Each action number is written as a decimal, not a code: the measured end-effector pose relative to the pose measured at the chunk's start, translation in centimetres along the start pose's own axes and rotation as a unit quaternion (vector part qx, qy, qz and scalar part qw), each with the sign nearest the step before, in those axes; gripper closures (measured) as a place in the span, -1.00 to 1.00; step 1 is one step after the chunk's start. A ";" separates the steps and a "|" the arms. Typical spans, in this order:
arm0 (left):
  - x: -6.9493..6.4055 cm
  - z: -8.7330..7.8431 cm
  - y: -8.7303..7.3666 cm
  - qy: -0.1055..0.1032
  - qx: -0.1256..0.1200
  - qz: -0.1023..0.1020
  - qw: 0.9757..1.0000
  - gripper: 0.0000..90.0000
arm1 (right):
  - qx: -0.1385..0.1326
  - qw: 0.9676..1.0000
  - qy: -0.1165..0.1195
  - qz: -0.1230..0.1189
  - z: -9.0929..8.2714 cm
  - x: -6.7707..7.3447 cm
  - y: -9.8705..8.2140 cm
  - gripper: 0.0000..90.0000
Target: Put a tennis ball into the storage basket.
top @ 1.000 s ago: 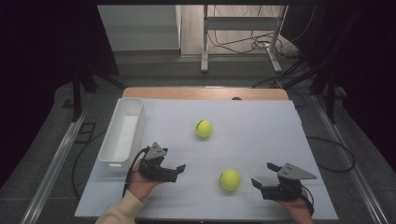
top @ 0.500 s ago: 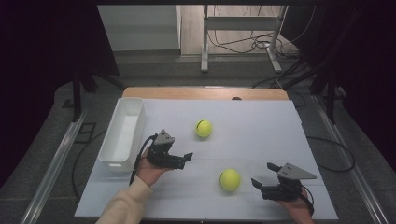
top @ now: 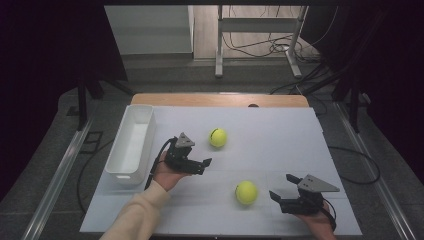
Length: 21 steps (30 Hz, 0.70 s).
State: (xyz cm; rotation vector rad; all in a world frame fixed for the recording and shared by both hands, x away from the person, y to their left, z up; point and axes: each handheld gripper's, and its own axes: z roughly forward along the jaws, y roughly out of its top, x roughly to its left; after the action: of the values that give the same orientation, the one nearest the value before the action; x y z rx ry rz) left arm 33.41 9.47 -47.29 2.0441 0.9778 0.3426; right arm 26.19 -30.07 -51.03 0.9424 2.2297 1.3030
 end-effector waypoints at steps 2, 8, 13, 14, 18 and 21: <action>0.0 0.3 0.3 0.000 0.000 0.003 1.000 -0.84 | 0.001 1.000 0.000 -0.001 0.0 0.0 0.0 -0.70; -0.2 1.3 1.1 0.000 0.004 0.009 1.000 -0.84 | 0.001 1.000 0.000 -0.001 0.0 0.0 0.0 -0.70; -0.2 2.0 1.6 0.001 0.010 0.013 1.000 -0.84 | 0.001 1.000 0.000 -0.001 0.0 0.0 0.0 -0.70; -0.1 2.2 1.8 0.003 0.011 0.014 1.000 -0.84 | 0.001 1.000 0.000 -0.001 0.0 0.0 0.0 -0.70; 0.1 2.7 2.2 0.006 0.013 0.015 1.000 -0.84 | 0.001 1.000 0.001 -0.002 0.0 0.0 0.0 -0.70; 0.3 3.1 2.3 0.010 0.018 0.016 1.000 -0.84 | 0.001 1.000 0.000 -0.002 0.0 0.0 0.0 -0.70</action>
State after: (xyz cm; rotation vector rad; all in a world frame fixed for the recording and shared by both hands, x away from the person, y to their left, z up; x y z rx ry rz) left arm 36.52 7.08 -47.45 2.0951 0.9711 0.3658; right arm 26.21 -30.09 -51.07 0.9382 2.2328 1.3002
